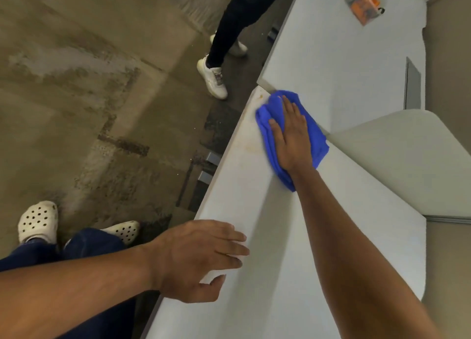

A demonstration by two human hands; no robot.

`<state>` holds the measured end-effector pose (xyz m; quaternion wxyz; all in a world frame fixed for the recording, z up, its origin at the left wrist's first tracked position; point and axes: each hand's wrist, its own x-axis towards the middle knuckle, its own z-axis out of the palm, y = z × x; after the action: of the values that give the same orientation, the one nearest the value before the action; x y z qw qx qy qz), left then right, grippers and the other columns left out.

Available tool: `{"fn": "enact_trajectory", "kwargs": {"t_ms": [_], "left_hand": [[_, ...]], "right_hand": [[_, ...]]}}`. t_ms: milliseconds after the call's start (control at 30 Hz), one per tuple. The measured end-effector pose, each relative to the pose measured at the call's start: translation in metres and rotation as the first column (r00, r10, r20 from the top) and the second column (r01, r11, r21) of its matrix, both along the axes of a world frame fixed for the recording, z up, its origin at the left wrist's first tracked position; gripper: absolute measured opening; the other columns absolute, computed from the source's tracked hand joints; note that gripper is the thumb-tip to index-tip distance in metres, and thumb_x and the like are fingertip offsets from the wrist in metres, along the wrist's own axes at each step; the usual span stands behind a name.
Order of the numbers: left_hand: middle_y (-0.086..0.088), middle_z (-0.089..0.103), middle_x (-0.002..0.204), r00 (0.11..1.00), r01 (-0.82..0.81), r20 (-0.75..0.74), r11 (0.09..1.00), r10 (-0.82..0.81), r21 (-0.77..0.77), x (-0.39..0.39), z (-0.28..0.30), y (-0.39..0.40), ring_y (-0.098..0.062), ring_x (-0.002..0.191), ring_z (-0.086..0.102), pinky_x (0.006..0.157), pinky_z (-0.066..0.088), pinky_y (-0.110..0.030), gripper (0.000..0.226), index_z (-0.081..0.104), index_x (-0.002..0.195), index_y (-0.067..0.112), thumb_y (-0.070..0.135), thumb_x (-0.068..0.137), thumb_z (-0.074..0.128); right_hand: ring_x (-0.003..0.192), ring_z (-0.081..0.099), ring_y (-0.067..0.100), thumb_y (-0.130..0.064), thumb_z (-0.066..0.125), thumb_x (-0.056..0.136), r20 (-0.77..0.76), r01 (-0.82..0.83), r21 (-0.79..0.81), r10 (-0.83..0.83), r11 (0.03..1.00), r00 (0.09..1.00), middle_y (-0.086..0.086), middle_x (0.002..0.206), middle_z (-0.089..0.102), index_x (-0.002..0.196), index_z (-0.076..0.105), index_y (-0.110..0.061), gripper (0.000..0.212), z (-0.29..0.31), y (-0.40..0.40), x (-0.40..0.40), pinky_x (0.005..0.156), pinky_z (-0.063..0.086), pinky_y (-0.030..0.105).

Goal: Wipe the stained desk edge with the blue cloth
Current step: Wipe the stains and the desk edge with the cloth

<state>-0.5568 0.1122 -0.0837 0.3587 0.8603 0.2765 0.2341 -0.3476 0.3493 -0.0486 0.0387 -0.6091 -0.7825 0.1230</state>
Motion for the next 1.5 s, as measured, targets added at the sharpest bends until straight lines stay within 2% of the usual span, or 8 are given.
{"fn": "enact_trajectory", "kwargs": {"t_ms": [300, 433, 567, 800, 1033, 1200, 1333, 1500], "left_hand": [[0.009, 0.069, 0.143, 1.0, 0.004, 0.013, 1.0, -0.004, -0.003, -0.003, 0.008, -0.002, -0.007, 0.143, 0.053, 0.12, 0.043, -0.036, 0.034, 0.078, 0.124, 0.023, 0.035, 0.095, 0.064], [0.006, 0.068, 0.145, 1.0, 0.002, 0.004, 1.0, -0.002, 0.027, -0.005, 0.008, -0.004, -0.011, 0.144, 0.053, 0.123, 0.038, -0.035, 0.04, 0.078, 0.126, 0.022, 0.038, 0.09, 0.068], [0.005, 0.069, 0.144, 1.0, 0.017, 0.013, 0.997, -0.018, 0.076, -0.003, 0.005, -0.003, -0.013, 0.144, 0.054, 0.122, 0.04, -0.037, 0.041, 0.078, 0.126, 0.022, 0.039, 0.09, 0.067], [0.006, 0.071, 0.14, 0.999, -0.023, 0.03, 0.999, 0.022, 0.035, 0.002, 0.004, -0.001, -0.01, 0.139, 0.056, 0.123, 0.036, -0.031, 0.034, 0.079, 0.121, 0.02, 0.032, 0.092, 0.067], [0.004, 0.069, 0.144, 1.0, -0.004, -0.022, 0.997, 0.006, 0.074, 0.0, 0.012, -0.005, -0.012, 0.14, 0.055, 0.125, 0.032, -0.032, 0.035, 0.077, 0.125, 0.019, 0.026, 0.094, 0.061], [0.003, 0.067, 0.147, 0.999, -0.011, -0.044, 0.997, 0.014, 0.078, -0.004, 0.015, -0.009, -0.011, 0.142, 0.056, 0.126, 0.033, -0.033, 0.037, 0.075, 0.131, 0.02, 0.028, 0.098, 0.06], [0.007, 0.065, 0.149, 0.999, -0.038, 0.004, 0.999, 0.038, 0.024, -0.002, 0.014, -0.011, -0.008, 0.143, 0.053, 0.128, 0.016, -0.024, 0.039, 0.074, 0.133, 0.024, 0.032, 0.099, 0.057], [0.009, 0.064, 0.149, 0.999, -0.044, -0.001, 0.999, 0.044, 0.017, -0.001, 0.011, -0.008, -0.006, 0.144, 0.051, 0.128, 0.011, -0.022, 0.04, 0.073, 0.133, 0.027, 0.034, 0.099, 0.054]], "right_hand": [[0.165, 0.01, 0.018, -0.044, 0.03, 0.113, -0.02, -0.208, -0.003, 0.208, 0.978, 0.978, -0.003, 0.176, 0.023, 0.167, 0.024, -0.019, 0.061, -0.003, -0.061, -0.061, 0.135, 0.009, 0.045], [0.165, 0.006, 0.013, -0.048, 0.027, 0.113, -0.038, -0.404, -0.025, 0.403, 0.914, 0.914, -0.005, 0.177, 0.022, 0.167, 0.022, -0.022, 0.061, -0.006, -0.111, -0.04, 0.135, 0.007, 0.042], [0.165, 0.013, 0.016, -0.041, 0.036, 0.112, -0.029, -0.566, -0.043, 0.565, 0.823, 0.824, -0.001, 0.174, 0.03, 0.166, 0.026, -0.017, 0.061, -0.002, -0.066, -0.026, 0.134, 0.012, 0.046], [0.161, 0.026, 0.028, -0.04, 0.044, 0.111, -0.065, -0.237, 0.057, 0.24, 0.97, 0.969, 0.007, 0.171, 0.035, 0.162, 0.036, -0.013, 0.059, 0.002, 0.02, -0.049, 0.131, 0.021, 0.052], [0.166, -0.001, 0.025, -0.088, 0.043, 0.083, 0.112, -0.13, -0.015, 0.131, 0.991, 0.985, 0.002, 0.18, 0.002, 0.17, 0.01, -0.022, 0.114, 0.0, -0.043, -0.059, 0.132, -0.002, 0.047], [0.166, 0.003, 0.017, -0.057, 0.034, 0.106, -0.016, -0.168, -0.07, 0.167, 0.983, 0.986, -0.005, 0.178, 0.009, 0.167, 0.003, -0.028, 0.074, 0.003, -0.105, -0.021, 0.135, 0.004, 0.047], [0.165, 0.009, 0.012, -0.051, 0.033, 0.109, -0.071, -0.199, -0.073, 0.194, 0.977, 0.978, -0.01, 0.177, 0.015, 0.168, 0.011, -0.033, 0.065, 0.004, -0.104, 0.003, 0.135, 0.003, 0.039], [0.163, 0.019, 0.021, -0.051, 0.033, 0.109, -0.103, 0.094, -0.025, -0.096, 0.995, 0.99, 0.004, 0.176, 0.023, 0.168, 0.021, -0.018, 0.068, 0.0, -0.036, -0.01, 0.13, 0.003, 0.03]]}}
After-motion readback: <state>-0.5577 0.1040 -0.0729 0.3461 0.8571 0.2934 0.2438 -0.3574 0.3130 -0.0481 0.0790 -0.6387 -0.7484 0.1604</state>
